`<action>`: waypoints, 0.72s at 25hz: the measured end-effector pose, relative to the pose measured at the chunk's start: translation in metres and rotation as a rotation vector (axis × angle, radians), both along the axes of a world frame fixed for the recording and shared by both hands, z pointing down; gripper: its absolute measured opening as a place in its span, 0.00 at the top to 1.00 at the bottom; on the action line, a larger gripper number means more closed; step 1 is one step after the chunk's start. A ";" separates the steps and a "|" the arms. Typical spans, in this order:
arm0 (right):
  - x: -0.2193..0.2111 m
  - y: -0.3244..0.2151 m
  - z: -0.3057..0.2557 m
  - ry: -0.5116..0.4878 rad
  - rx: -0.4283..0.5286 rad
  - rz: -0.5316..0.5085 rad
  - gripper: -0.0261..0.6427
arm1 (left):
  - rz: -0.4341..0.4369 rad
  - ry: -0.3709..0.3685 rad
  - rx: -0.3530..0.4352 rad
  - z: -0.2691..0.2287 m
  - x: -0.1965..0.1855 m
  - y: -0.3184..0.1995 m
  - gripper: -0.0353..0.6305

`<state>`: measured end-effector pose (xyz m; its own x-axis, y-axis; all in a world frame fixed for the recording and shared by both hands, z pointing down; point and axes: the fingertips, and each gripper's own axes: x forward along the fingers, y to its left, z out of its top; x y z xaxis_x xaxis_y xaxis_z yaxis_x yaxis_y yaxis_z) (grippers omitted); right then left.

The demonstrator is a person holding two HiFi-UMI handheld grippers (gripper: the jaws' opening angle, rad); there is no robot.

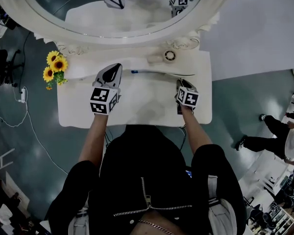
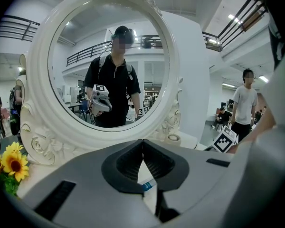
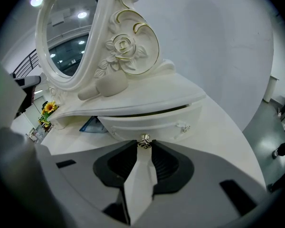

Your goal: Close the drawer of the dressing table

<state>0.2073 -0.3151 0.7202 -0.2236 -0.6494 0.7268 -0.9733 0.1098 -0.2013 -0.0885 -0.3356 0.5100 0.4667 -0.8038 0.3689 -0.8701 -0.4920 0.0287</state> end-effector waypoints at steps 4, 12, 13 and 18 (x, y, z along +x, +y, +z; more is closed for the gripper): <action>0.000 -0.004 0.000 -0.001 0.002 -0.006 0.81 | -0.003 0.001 -0.002 0.001 0.001 -0.003 0.91; 0.000 -0.010 -0.001 -0.002 0.008 -0.009 0.81 | -0.010 0.000 -0.008 0.003 0.000 -0.005 0.91; 0.000 -0.011 -0.001 -0.002 0.008 -0.009 0.81 | -0.011 0.001 -0.009 0.003 0.000 -0.005 0.91; 0.000 -0.016 -0.001 -0.005 0.011 -0.008 0.81 | -0.018 0.000 -0.014 0.005 -0.001 -0.005 0.91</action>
